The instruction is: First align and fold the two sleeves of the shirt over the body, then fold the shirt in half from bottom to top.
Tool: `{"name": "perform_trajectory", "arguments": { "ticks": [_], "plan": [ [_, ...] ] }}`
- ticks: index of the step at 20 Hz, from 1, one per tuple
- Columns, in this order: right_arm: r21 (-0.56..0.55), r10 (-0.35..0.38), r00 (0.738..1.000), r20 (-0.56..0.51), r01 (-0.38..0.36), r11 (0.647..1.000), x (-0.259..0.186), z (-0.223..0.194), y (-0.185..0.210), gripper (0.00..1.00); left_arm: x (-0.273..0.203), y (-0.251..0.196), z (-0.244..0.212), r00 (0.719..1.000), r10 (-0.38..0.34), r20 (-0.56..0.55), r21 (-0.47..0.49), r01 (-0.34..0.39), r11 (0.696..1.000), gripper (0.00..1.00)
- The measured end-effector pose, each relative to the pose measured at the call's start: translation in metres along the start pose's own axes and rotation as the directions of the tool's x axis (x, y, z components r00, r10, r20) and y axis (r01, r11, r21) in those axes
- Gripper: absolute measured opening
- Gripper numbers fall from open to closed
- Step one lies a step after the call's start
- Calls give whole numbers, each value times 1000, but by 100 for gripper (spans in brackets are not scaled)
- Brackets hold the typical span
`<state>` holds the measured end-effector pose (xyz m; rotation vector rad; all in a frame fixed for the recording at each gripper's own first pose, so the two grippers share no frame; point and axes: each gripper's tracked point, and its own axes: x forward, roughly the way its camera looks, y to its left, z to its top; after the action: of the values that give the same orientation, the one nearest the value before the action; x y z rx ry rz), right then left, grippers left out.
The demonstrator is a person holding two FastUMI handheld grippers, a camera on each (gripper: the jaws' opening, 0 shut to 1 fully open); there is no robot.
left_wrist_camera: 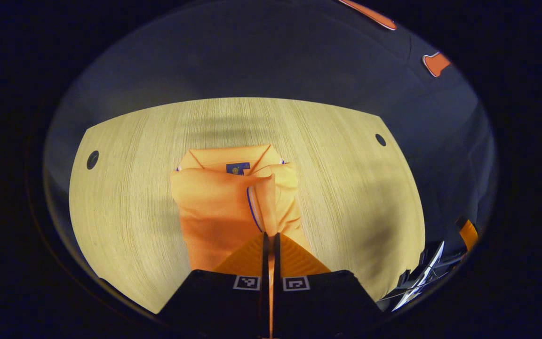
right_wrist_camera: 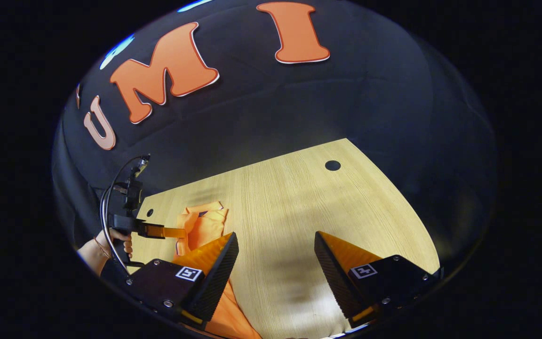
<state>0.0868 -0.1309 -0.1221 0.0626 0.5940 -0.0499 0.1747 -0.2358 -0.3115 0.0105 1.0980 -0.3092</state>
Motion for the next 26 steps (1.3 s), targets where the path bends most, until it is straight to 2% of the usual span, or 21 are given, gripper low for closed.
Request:
{"name": "perform_trajectory", "arguments": {
  "ticks": [4, 7, 8, 9, 11, 12, 13, 14, 15, 16, 19, 26],
  "plan": [
    [5, -4, 1000, -19, 4, 1000, 3, -9, -5, 99, 24, -6, -5, 1000, 7, -23, -25, -8, 1000, 4],
    [-1, -19, 999, -41, 19, 1000, 6, -15, -9, 99, 32, -8, -8, 1000, 9, -26, -23, -10, 1000, 13],
    [2, -19, 999, -46, 19, 1000, 7, -18, -10, 99, 35, -14, -9, 999, -16, -29, -29, 15, 999, 13],
    [4, -19, 998, -51, 19, 1000, 7, -19, -10, 99, 34, -19, -14, 999, -37, -32, -38, 36, 999, 29],
    [-3, -22, 998, -61, 22, 1000, 9, -25, -10, 99, 30, -24, -12, 997, -66, -26, -38, 65, 997, 68],
    [-8, -23, 998, -66, 22, 1000, 9, -27, -10, 99, 27, -23, -12, 998, -60, -15, -33, 59, 998, 63],
    [-15, -22, 997, -74, 21, 1000, 10, -30, -7, 99, 24, -23, -13, 998, -61, -1, -27, 60, 998, 63],
    [-21, -24, 996, -80, 23, 1000, 11, -33, -5, 99, 27, -23, -7, 998, -59, 7, -25, 59, 998, 70],
    [-26, -24, 996, -84, 22, 999, 12, -34, -3, 99, 13, -19, -13, 999, -50, 18, -19, 50, 999, 100],
    [-32, -22, 996, -88, 19, 999, 12, -36, 1, 99, 6, -17, -15, 999, -46, 27, -5, 46, 999, 97],
    [-47, -3, 996, -94, -2, 999, 10, -41, 16, 99, -17, -6, -24, 998, -30, 62, 17, 29, 999, 99],
    [-126, 25, 992, -125, -41, 991, 2, -68, 60, 99, -80, 38, -71, 991, -13, 133, -56, 21, 998, 99]
  ]
}}
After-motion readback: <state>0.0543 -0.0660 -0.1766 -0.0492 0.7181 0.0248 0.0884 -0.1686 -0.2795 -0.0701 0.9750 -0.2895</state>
